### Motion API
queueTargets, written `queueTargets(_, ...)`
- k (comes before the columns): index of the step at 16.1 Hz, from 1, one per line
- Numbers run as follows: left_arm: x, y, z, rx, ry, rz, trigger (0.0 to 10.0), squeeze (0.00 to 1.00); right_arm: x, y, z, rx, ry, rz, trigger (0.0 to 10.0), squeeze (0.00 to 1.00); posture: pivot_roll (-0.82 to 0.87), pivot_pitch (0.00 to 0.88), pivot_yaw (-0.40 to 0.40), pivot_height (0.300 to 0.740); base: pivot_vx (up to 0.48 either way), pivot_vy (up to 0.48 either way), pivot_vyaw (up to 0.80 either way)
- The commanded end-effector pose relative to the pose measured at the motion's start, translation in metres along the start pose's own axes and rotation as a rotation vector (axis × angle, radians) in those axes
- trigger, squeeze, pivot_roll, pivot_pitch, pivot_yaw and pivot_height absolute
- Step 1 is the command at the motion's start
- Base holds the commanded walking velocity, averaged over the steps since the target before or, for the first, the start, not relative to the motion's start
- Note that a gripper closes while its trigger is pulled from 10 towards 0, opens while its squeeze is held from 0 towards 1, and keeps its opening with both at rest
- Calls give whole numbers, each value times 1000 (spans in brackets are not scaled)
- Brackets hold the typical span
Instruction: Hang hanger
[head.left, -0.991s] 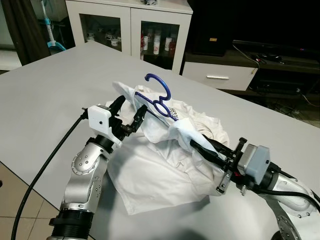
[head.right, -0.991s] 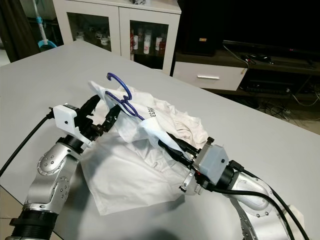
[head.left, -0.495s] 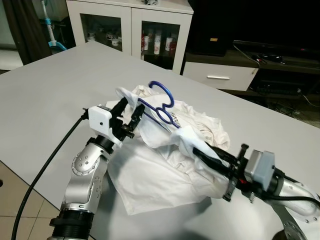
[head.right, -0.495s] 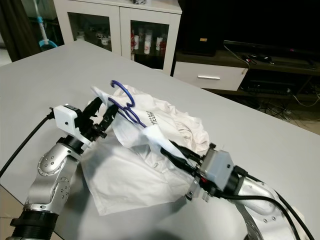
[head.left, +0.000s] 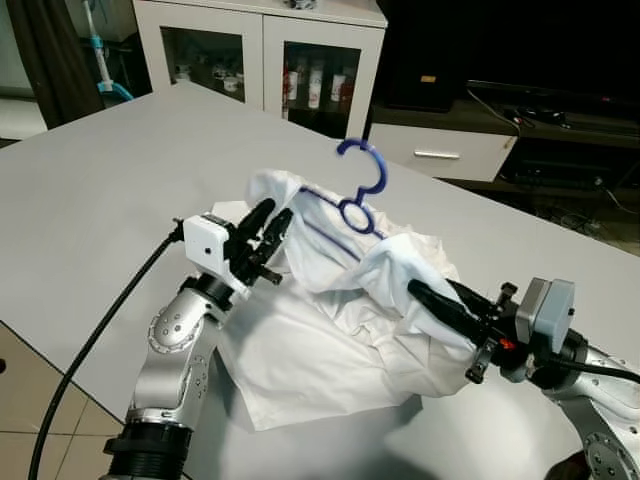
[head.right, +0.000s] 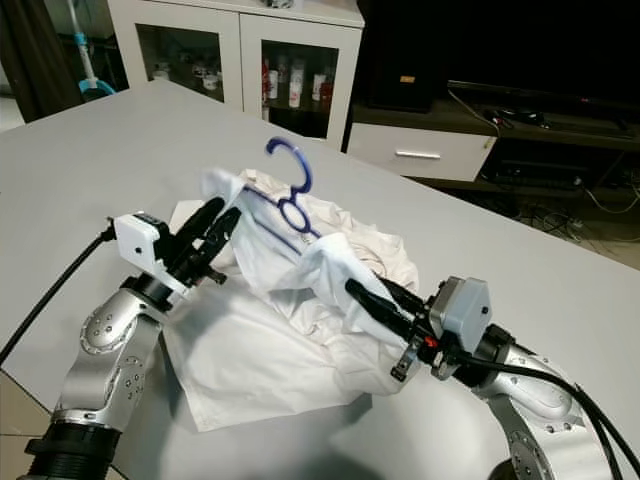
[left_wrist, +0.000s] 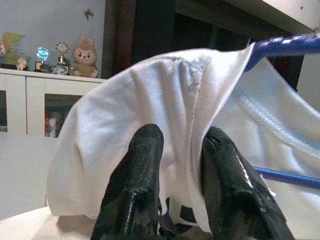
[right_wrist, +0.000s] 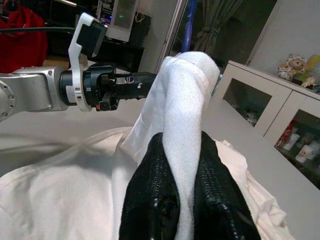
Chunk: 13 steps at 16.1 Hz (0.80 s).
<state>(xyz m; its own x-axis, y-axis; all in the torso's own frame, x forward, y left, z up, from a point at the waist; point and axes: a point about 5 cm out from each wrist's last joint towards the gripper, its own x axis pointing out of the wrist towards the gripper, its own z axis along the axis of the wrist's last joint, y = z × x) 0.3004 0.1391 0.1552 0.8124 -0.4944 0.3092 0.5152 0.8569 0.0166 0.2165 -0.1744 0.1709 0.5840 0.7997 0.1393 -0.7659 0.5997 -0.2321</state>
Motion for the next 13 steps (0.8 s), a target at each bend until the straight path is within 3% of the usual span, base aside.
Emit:
queueTargets(1, 5, -6, 6, 6, -35, -34, 0, 0, -4, -3, 1, 2, 2, -22, 10000, 176, -17, 10, -75, 740, 0, 0, 0)
queueTargets(2, 5, -6, 6, 5, -36, -35, 0, 0, -5, -3, 1, 3, 5, -26, 10000, 627, -18, 10, -75, 740, 0, 0, 0)
queueTargets(3, 7, -6, 6, 3, -39, -36, 0, 0, -5, -2, 1, 0, 14, -27, 10000, 733, -22, 9, -73, 740, 0, 0, 0)
queueTargets(4, 7, -7, 6, 2, -41, -35, 0, 0, -4, -1, 1, -9, 20, -26, 10000, 310, -24, 9, -72, 740, 0, 0, 0)
queueTargets(5, 8, -6, 6, 3, -41, -35, 0, 0, -4, -1, 1, -16, 19, -26, 10000, 0, -25, 9, -71, 740, 0, 0, 0)
queueTargets(10, 9, -4, 5, 9, -33, -8, 0, 0, -2, 4, 7, -86, -3, -6, 10000, 0, -27, 7, -72, 740, 0, 0, 0)
queueTargets(11, 10, -3, 5, 18, -32, 14, 824, 0, 1, 7, 6, -126, 8, 8, 10000, 0, -26, 8, -74, 740, 0, 0, 0)
queueTargets(12, 10, -4, 5, 13, -35, -1, 3490, 0, 2, 8, 5, -143, 9, 11, 10000, 0, -25, 9, -76, 740, 0, 0, 0)
queueTargets(13, 7, -9, 7, -7, -51, -45, 10000, 678, 4, 8, 6, -167, 0, -1, 10000, 0, -23, 10, -80, 740, 0, 0, 0)
